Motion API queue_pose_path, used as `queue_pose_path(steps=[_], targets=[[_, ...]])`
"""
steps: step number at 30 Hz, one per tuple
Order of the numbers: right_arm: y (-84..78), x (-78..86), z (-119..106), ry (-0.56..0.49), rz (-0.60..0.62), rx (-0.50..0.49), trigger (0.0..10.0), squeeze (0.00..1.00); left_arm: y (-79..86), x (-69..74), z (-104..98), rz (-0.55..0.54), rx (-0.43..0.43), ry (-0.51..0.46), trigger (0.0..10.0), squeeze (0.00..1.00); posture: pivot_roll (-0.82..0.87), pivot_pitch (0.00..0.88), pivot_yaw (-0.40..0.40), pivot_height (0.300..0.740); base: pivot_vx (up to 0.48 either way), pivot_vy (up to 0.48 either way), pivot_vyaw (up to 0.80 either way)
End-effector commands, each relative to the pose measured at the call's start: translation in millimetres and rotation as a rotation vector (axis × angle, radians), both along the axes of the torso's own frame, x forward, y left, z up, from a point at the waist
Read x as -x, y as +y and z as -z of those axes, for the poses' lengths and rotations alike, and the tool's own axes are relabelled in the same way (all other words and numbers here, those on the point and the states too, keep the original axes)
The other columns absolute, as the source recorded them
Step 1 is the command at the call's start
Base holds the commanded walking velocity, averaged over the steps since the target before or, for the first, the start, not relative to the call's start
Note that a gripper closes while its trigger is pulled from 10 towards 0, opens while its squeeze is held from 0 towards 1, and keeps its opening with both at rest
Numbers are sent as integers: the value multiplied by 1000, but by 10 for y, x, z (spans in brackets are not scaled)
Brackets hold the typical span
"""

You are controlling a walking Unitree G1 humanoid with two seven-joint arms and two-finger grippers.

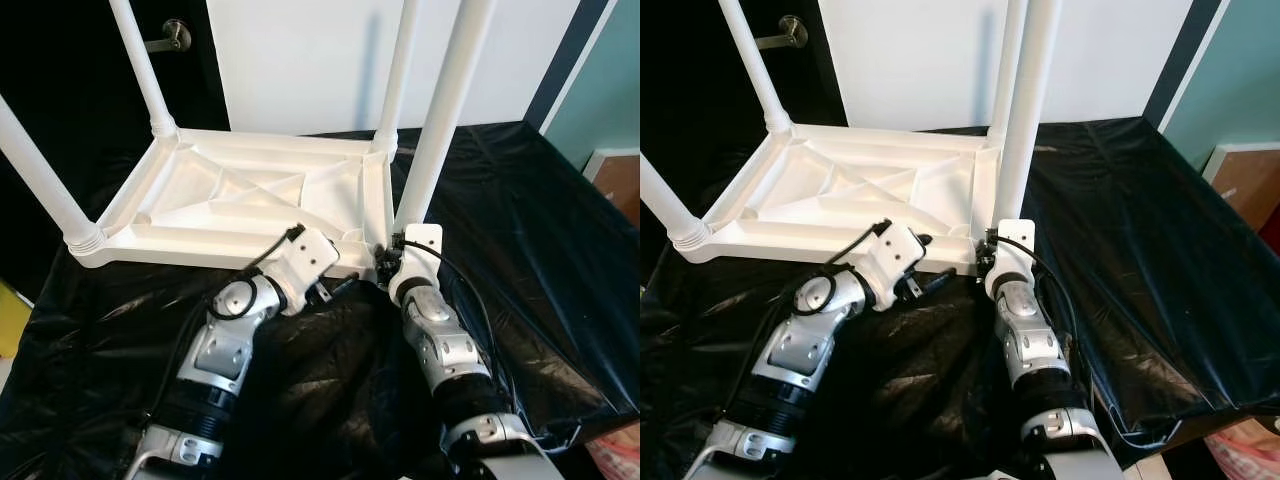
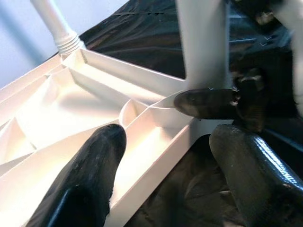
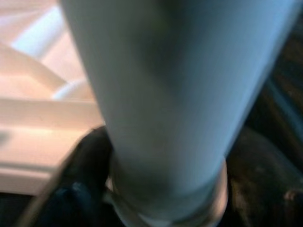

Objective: Building children table

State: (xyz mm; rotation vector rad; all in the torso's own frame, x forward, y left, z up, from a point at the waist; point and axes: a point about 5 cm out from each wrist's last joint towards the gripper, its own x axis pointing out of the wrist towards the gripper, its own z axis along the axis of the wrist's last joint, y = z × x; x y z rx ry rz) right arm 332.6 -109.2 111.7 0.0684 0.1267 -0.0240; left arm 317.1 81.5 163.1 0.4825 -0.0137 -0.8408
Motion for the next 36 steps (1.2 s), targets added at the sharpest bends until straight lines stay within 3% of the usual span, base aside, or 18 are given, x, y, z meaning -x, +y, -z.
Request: queue_pose_path(steps=[1,6,7,8,9,10,16,23,26,34,36], targets=[[-20,44,49,17,-2,7,10000,1000,88,-78,-16,-85,-1,-32,10000,0,13,42,-2,740,0,0,0],[-92,161,-7,-68,-65,-8,10000,1000,224,-167,41,-74,-96,-30,10000,0,-2,49,18,740,0,0,0],[-106,195,-18,-90,-87,-8,10000,278,262,-189,65,-75,-117,-25,10000,0,-5,49,19,740,0,0,0],[-106,195,-18,-90,-87,-8,10000,278,262,-189,65,-75,-117,-25,10000,0,-5,49,19,740,0,0,0],[-127,235,-31,-115,-115,-10,10000,0,295,-202,93,-72,-138,-17,10000,0,-12,52,28,740,0,0,0],[-200,314,-51,-164,-131,17,10000,0,361,-231,147,-66,-183,-8,10000,0,-21,54,38,740,0,0,0],[-373,495,-32,-204,-136,15,10000,0,445,-290,265,-65,-263,16,10000,0,-70,67,81,740,0,0,0],[-441,663,-8,-203,-145,44,10000,0,528,-366,305,-74,-306,39,10000,0,-112,68,115,740,0,0,0],[-489,817,13,-200,-141,43,10000,0,647,-454,322,-111,-352,73,10000,0,-140,63,142,740,0,0,0],[-512,905,42,-193,-132,46,10000,0,719,-566,257,-161,-353,101,10000,0,-165,60,175,740,0,0,0],[-486,936,30,-204,-135,41,10000,0,751,-600,277,-165,-378,158,10000,0,-177,60,188,740,0,0,0]])
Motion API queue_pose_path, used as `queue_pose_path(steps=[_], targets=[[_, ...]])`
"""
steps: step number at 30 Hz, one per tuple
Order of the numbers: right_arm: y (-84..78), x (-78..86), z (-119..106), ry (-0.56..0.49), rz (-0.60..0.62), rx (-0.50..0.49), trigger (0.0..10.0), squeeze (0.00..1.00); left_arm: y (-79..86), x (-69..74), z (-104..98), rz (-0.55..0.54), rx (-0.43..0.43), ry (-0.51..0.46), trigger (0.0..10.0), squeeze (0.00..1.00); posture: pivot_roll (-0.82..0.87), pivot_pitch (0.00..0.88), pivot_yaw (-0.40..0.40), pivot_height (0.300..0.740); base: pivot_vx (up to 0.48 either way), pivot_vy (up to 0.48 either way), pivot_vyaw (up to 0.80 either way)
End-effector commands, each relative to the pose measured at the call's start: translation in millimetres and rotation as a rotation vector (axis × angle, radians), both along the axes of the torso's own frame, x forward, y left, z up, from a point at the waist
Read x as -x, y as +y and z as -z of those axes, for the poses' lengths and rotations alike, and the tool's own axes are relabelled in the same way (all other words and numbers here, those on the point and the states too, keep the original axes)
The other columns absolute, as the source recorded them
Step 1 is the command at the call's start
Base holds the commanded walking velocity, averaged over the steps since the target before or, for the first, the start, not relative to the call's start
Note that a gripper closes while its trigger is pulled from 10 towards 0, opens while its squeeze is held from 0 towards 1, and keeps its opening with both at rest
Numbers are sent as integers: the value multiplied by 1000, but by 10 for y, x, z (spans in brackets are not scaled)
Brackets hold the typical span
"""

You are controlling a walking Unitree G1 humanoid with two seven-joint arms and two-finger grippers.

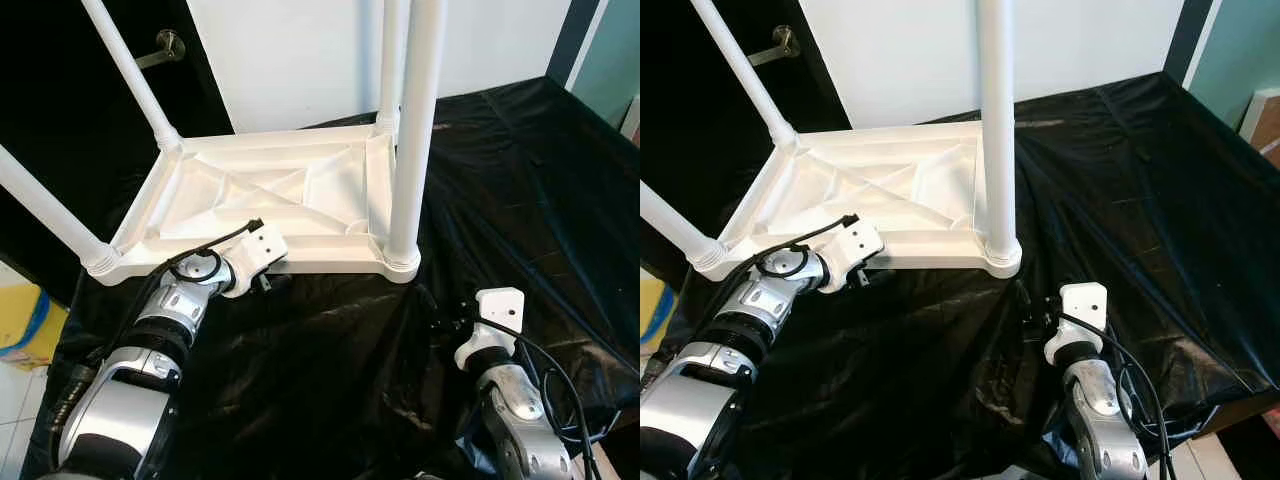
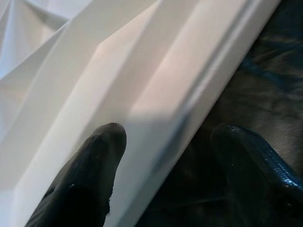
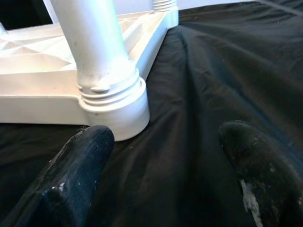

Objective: Building children table

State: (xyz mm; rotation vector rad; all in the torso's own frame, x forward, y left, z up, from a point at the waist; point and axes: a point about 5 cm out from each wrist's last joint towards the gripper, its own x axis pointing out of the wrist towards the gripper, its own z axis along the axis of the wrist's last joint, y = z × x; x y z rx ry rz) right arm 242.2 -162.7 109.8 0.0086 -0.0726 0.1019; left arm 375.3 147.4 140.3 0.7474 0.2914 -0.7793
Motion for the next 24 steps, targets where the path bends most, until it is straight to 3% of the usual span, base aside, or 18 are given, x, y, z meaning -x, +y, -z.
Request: queue_pose_path(steps=[1,11,21,22,23,24], targets=[[42,36,9,-1,-15,-11,10000,0,89,-21,66,-75,-28,28,10000,0,-182,61,194,740,0,0,0],[15,100,-3,6,7,-3,10000,0,96,2,227,-117,-6,176,10000,0,-209,70,204,740,0,0,0],[-21,121,-45,5,10,14,10000,0,-12,22,309,-143,103,256,10000,0,-234,76,183,740,0,0,0],[-22,123,-53,4,8,17,10000,0,-26,30,323,-143,120,268,7137,0,-238,75,180,740,0,0,0],[-22,123,-53,4,8,17,10000,0,-26,30,323,-143,120,268,7137,0,-238,75,180,740,0,0,0],[-32,126,-67,4,5,24,10000,0,-65,48,352,-135,149,285,0,0,-251,74,170,740,0,0,0]])
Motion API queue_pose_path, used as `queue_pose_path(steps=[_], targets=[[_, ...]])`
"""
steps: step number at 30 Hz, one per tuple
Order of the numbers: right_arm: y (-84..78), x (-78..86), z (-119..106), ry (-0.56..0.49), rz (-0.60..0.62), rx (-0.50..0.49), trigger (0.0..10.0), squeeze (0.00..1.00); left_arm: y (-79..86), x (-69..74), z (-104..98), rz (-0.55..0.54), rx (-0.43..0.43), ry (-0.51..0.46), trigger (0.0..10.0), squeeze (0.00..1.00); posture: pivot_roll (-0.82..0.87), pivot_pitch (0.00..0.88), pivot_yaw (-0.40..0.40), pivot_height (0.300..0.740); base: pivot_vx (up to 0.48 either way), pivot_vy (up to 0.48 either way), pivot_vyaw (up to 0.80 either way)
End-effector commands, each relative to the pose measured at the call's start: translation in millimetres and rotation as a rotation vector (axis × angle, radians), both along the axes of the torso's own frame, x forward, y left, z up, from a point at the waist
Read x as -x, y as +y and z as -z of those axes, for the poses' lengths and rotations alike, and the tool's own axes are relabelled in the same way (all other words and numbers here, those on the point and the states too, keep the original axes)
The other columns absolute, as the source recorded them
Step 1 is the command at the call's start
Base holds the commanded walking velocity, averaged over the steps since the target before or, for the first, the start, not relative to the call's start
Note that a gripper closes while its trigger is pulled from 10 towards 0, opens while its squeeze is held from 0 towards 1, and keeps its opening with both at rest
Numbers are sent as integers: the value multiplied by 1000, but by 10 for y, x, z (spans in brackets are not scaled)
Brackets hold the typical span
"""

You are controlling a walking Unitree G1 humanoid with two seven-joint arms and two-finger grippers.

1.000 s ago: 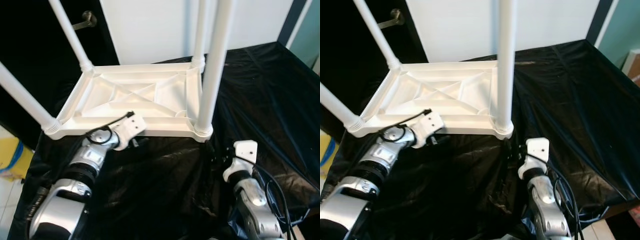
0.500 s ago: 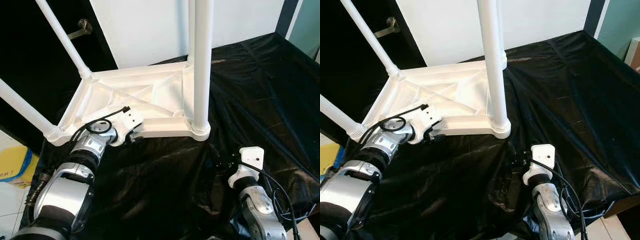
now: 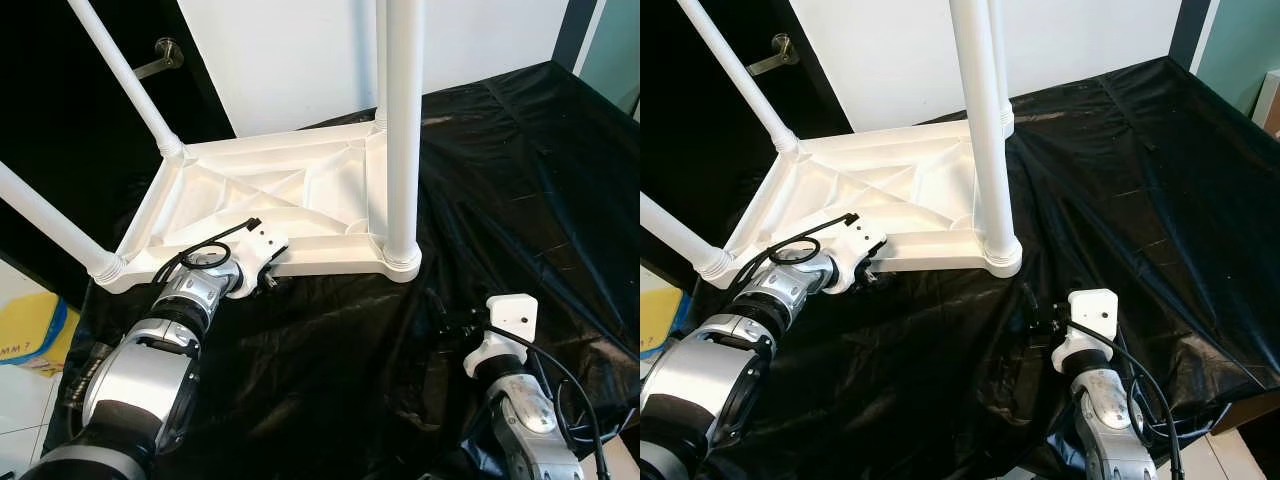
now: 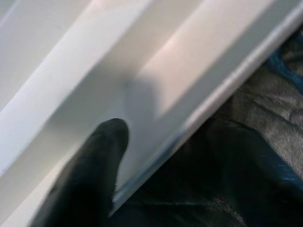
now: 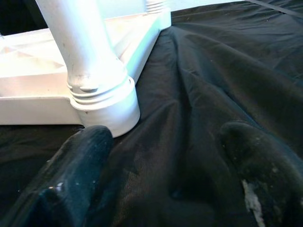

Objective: Building children table

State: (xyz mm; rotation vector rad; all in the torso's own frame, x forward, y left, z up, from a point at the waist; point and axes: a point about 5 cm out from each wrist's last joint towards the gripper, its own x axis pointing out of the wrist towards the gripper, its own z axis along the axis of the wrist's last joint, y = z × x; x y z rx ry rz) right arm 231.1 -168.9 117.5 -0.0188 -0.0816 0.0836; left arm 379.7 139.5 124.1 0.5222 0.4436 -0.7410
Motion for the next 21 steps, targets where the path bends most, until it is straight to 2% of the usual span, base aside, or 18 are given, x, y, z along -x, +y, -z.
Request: queue_pose_path(steps=[1,14,17,18,20,21], targets=[[14,15,0,14,-16,5,10000,0,-27,111,219,8,37,111,0,0,-256,71,163,740,0,0,0],[-56,-49,-40,14,-22,34,10000,0,-317,331,509,99,133,214,0,0,-256,43,145,740,0,0,0],[-46,-81,-51,10,-25,34,10000,0,-456,384,545,121,176,219,0,0,-246,35,141,740,0,0,0],[-46,-81,-51,10,-25,34,10000,0,-456,384,545,121,176,219,0,0,-246,35,141,740,0,0,0],[-22,-120,-63,4,-23,28,10000,0,-681,450,556,153,230,206,0,0,-237,27,134,740,0,0,0],[-22,-120,-63,4,-23,28,10000,0,-681,450,556,153,230,206,0,0,-237,27,134,740,0,0,0]])
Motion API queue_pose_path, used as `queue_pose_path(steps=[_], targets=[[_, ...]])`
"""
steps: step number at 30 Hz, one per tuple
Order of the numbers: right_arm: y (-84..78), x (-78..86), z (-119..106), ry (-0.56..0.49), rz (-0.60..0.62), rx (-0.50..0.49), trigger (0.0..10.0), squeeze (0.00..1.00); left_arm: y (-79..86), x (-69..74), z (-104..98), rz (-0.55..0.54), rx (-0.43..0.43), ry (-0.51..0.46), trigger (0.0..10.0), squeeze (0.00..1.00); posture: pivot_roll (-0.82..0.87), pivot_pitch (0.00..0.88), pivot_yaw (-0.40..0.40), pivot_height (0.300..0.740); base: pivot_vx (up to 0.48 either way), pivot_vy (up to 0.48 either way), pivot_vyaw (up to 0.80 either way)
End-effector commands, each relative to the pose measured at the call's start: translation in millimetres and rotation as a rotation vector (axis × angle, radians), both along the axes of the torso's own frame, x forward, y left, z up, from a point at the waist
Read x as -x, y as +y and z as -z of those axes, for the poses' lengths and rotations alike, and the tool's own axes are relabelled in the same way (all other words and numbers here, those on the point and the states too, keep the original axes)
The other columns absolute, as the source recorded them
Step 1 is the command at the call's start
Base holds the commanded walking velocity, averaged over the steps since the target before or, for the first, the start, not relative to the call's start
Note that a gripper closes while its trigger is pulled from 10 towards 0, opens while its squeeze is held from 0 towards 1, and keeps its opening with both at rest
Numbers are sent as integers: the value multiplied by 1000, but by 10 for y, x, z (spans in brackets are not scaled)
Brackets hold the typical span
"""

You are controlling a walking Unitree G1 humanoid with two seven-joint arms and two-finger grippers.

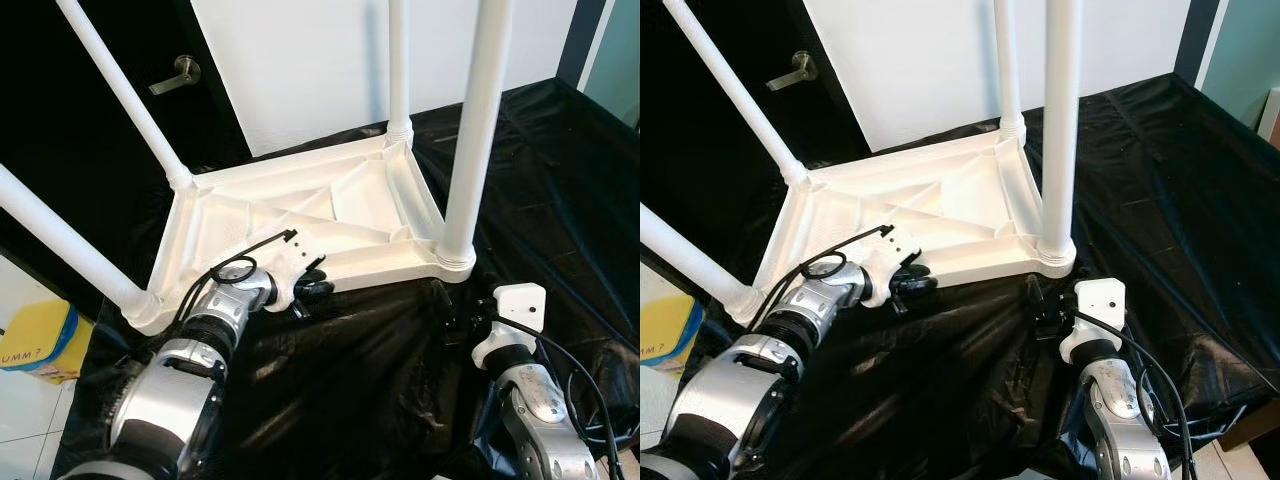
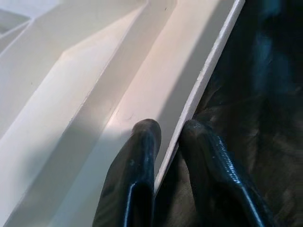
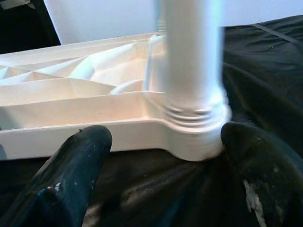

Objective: Building children table

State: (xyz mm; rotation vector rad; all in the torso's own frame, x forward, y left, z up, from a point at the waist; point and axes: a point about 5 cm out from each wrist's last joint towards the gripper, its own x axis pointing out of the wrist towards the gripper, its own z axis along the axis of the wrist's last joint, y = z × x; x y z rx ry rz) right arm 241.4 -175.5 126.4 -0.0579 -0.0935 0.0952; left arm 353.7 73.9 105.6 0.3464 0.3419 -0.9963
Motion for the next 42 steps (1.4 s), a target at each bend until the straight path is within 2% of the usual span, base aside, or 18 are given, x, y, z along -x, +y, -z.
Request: queue_pose_path(steps=[1,3,4,6,12,13,16,20,21,22,23,32,34,35,37,38,40,42], targets=[[50,-28,22,16,-11,-13,10000,0,-80,204,374,-39,-1,167,0,0,-237,27,134,740,0,0,0],[63,-42,16,14,-12,-17,10000,0,-169,228,371,-34,14,145,0,0,-230,21,126,740,0,0,0],[82,-59,12,12,-14,-21,10000,0,-270,256,354,-28,41,122,10000,0,-227,19,124,740,0,0,0],[113,-91,7,11,-19,-29,10000,0,-401,291,305,-18,84,78,10000,0,-220,14,117,740,0,0,0],[132,-127,13,13,-20,-40,10000,0,-418,276,167,-22,157,13,10000,0,-197,2,101,740,0,0,0],[151,-160,17,15,-19,-47,10000,0,-383,245,30,-47,241,-21,10000,1000,-183,0,93,740,0,0,0],[202,-228,20,16,-23,-66,10000,0,-276,224,-200,-108,379,-65,10000,1000,-165,0,81,740,0,0,0],[272,-305,26,22,-29,-81,10000,0,-207,346,-356,-82,414,-179,10000,1000,-123,0,50,740,0,0,0],[292,-338,28,25,-29,-82,10000,0,-182,397,-405,-78,416,-217,10000,176,-109,0,41,740,0,0,0],[302,-357,30,27,-29,-82,10000,0,-166,427,-432,-79,417,-236,10000,176,-109,0,41,740,0,0,0],[311,-389,32,31,-28,-82,10000,0,-141,471,-474,-89,430,-258,10000,0,-85,0,24,740,0,0,0],[357,-573,-3,36,-42,-87,10000,0,-10,657,-651,-180,465,-339,10000,0,8,0,-35,740,0,0,0],[410,-696,-46,26,-69,-82,10000,0,160,701,-739,-314,448,-388,10000,0,65,0,-69,740,0,0,0],[410,-696,-46,26,-69,-82,10000,0,160,701,-739,-314,448,-388,10000,0,65,0,-69,740,0,0,0],[454,-823,-90,17,-91,-78,10000,0,404,747,-860,-502,419,-469,10000,0,117,0,-104,740,0,0,0],[454,-823,-90,17,-91,-78,10000,0,404,747,-860,-502,419,-469,10000,0,117,0,-104,740,0,0,0],[485,-904,-124,12,-106,-75,10000,0,563,801,-952,-638,405,-548,10000,0,147,0,-125,740,0,0,0],[499,-929,-135,10,-114,-72,10000,0,614,825,-981,-686,403,-572,10000,0,152,0,-128,740,0,0,0]])
